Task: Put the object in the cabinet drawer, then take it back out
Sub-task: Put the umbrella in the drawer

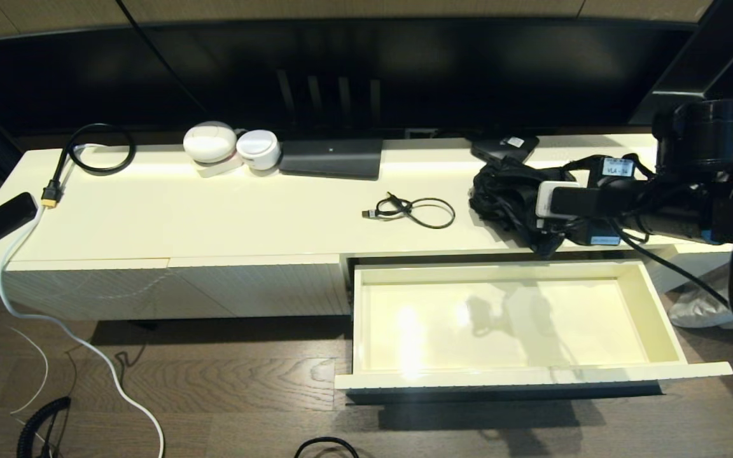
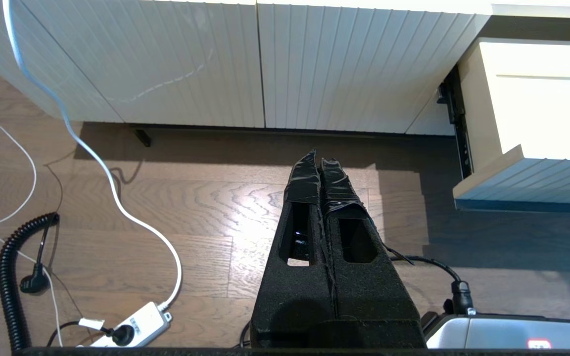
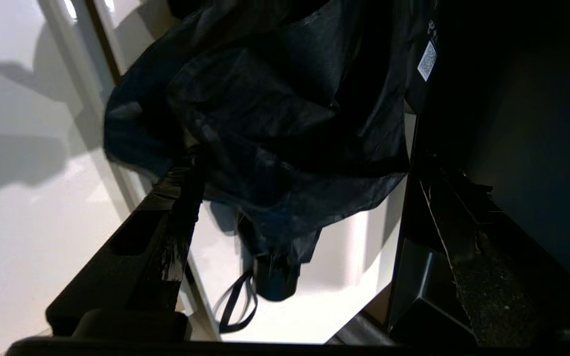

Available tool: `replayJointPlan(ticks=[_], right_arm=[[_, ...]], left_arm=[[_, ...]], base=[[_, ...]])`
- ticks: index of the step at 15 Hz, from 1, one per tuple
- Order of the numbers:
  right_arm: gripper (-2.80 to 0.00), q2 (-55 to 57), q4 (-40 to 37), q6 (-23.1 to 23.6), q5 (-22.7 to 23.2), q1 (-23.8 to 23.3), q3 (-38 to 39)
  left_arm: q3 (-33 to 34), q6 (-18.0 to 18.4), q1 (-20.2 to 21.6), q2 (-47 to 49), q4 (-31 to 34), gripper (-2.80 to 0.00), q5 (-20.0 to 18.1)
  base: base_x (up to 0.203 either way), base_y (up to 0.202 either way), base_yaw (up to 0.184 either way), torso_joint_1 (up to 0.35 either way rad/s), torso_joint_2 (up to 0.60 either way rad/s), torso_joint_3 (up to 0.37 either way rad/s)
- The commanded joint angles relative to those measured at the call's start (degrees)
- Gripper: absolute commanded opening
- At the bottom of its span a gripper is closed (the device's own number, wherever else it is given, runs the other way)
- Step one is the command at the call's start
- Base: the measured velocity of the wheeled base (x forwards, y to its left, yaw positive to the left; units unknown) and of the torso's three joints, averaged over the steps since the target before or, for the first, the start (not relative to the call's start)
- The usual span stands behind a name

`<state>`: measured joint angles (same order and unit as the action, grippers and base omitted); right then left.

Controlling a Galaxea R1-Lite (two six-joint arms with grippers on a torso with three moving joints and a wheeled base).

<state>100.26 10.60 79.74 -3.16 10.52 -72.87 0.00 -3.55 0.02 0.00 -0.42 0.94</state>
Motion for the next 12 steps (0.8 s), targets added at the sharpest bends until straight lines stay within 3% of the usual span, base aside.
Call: replayJointPlan(ticks=[1,5,8,12], right_arm=[[0.0,4.98,-1.16,0.44,-0.01,-0.3,-4.62],[0.0,6.85,-13.71,0.58,-0.13,-1.18,-12.17],[0.0,9.71,-17.7,0.47,-0.03,-1.77,-18.3],[0.0,14.26,-28.35,0.25,-0.05,-2.53,-31.11]], left_arm=[[0.0,-0.06,0.06,0.0,-0.02,-2.8,0.03],[0.0,-0.06,0.05,0.0,-0.02,-2.8,0.03],[0.0,-0.06,0.05,0.0,-0.02,-2.8,0.03],[0.0,-0.06,-0.01,0.0,-0.02,-2.8,0.03]], base=[[0.0,0.0,0.0,0.0,0.0,0.0],[0.0,0.0,0.0,0.0,0.0,0.0],[0.0,0.0,0.0,0.0,0.0,0.0],[0.0,0.0,0.0,0.0,0.0,0.0]])
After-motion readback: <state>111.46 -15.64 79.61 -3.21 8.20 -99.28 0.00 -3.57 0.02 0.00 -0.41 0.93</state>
